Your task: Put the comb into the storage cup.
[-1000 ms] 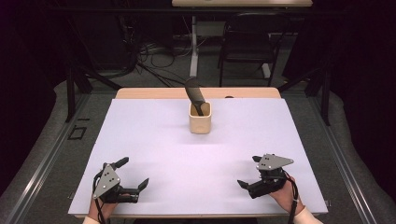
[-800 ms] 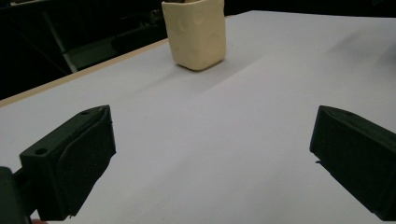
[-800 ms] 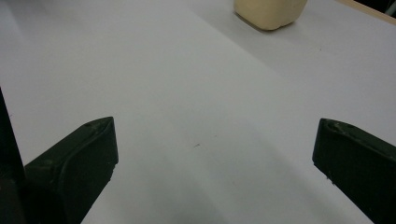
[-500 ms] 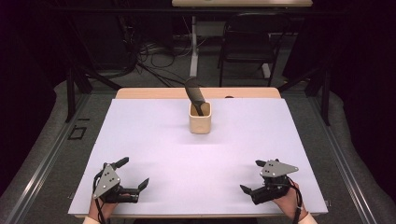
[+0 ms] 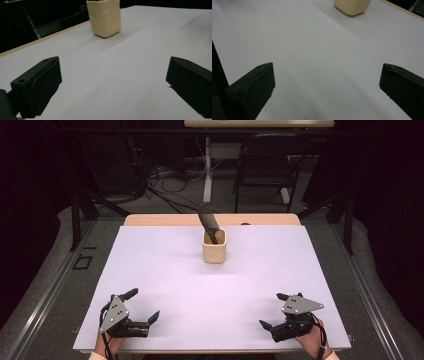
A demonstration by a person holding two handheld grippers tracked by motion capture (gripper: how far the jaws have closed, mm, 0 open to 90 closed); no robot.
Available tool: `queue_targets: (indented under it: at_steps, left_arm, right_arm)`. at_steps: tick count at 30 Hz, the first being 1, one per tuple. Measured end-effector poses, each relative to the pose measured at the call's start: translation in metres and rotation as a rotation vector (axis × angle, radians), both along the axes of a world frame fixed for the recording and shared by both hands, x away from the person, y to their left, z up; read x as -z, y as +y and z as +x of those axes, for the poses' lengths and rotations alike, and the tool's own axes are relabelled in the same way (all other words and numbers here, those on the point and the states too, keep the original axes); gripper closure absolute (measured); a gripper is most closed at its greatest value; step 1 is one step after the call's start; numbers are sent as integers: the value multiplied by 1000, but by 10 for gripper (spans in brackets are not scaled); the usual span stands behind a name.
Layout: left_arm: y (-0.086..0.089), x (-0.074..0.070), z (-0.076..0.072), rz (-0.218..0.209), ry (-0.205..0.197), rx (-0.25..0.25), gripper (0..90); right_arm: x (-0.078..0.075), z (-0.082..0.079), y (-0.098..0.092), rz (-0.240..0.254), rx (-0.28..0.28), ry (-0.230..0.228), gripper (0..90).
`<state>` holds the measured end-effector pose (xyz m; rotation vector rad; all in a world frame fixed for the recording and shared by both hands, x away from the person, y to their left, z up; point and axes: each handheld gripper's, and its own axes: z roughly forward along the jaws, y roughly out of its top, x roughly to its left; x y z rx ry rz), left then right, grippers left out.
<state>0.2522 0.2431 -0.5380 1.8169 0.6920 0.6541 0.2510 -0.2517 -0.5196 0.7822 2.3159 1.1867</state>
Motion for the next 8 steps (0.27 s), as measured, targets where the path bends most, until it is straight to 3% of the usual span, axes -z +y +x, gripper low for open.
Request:
queue_targets:
  at_steps: [8]
  left_arm:
    - [0,0,1,4,1,3,1]
  right_arm:
    - [-1,-2,-1,3,-3,-10,0]
